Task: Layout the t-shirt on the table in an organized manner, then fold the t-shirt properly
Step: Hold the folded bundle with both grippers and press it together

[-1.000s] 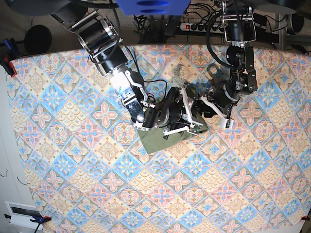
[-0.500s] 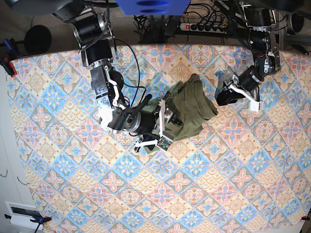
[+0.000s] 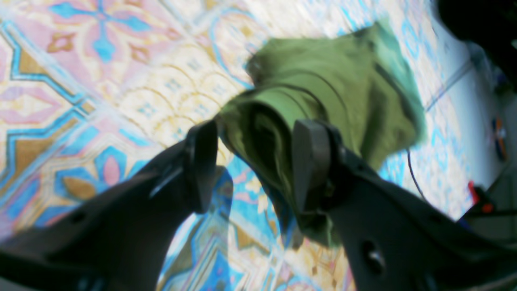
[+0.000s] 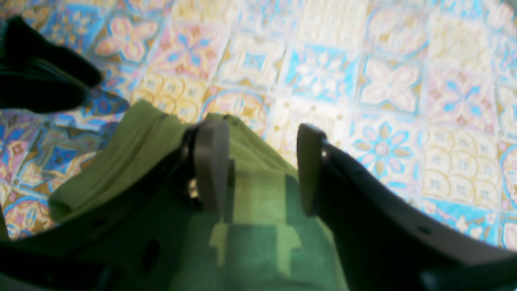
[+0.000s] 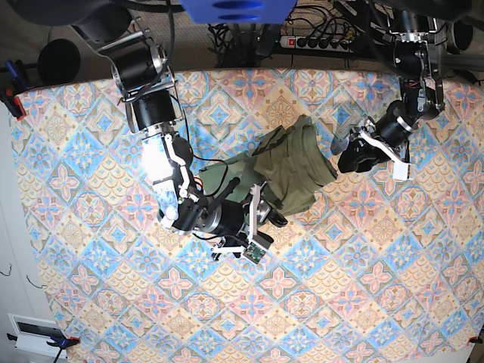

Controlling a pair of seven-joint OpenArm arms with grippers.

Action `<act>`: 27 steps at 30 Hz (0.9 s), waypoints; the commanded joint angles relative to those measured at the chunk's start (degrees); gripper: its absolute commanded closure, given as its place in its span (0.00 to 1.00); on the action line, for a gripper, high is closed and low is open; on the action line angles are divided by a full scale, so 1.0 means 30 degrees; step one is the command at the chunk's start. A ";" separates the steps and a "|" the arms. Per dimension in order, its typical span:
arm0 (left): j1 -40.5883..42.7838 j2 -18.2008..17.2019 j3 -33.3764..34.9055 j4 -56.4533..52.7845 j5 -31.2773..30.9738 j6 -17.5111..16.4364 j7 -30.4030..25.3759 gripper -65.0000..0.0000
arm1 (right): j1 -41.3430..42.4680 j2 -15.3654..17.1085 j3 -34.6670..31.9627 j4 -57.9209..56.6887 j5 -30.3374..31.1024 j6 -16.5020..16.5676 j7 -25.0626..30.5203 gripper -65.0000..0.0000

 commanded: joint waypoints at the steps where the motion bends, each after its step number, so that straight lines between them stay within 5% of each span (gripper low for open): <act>1: -0.0103 -0.0107 -0.0053 0.0214 -0.0406 -0.0231 -0.0259 0.54 | 0.0557 -0.0029 0.0124 0.0229 0.0316 0.0048 0.0301 0.59; 13: -0.1217 0.2618 -0.0200 -0.1662 -0.0846 -0.0202 0.2349 0.52 | 0.0587 0.0938 0.0124 0.0376 0.0316 0.0048 0.0271 0.59; 20: -0.1217 0.2618 -0.0200 -0.1691 -0.2575 0.0296 0.2671 0.23 | 0.0587 0.1319 0.0124 0.0376 0.0346 0.0048 0.0301 0.59; 27: -0.1451 0.2618 -0.0200 -0.2306 -0.2663 0.1087 0.2818 0.21 | 0.0645 0.1319 0.0124 0.0376 0.0346 0.0048 0.0301 0.59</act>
